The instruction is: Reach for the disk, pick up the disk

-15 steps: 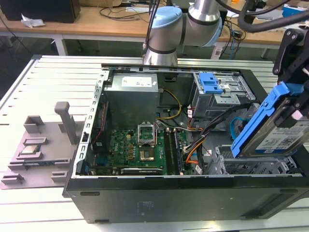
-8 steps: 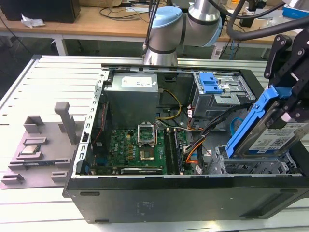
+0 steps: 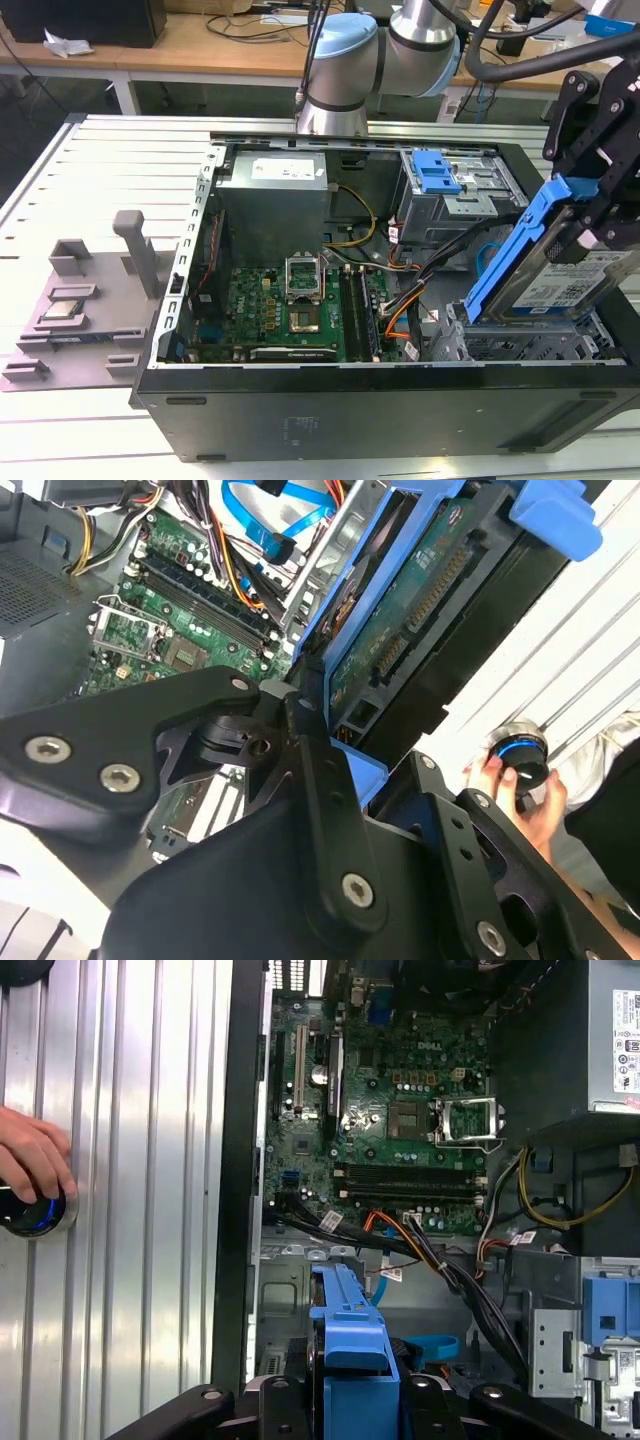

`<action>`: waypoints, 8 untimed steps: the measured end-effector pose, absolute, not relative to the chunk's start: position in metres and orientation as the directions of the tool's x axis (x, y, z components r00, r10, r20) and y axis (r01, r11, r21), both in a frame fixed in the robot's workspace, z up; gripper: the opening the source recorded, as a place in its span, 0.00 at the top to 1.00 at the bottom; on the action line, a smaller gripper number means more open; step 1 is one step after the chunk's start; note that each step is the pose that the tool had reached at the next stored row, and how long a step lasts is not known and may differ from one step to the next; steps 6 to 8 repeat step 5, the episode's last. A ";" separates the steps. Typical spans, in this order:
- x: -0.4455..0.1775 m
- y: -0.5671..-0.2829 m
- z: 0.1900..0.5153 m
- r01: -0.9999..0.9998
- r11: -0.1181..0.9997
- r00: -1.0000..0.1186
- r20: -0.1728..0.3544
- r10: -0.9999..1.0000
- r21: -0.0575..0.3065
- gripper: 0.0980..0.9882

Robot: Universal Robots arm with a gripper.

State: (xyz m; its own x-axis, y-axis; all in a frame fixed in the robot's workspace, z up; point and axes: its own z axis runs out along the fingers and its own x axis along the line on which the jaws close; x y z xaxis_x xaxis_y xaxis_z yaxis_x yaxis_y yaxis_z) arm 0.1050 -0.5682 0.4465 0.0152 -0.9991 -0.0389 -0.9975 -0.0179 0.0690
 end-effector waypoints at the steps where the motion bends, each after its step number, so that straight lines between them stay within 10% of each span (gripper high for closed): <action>1: 0.105 -0.568 0.446 -0.997 -0.018 0.015 -0.039 -0.999 0.069 0.70; 8: 0.105 -0.568 0.446 -0.997 -0.018 0.015 -0.039 -0.999 0.069 0.70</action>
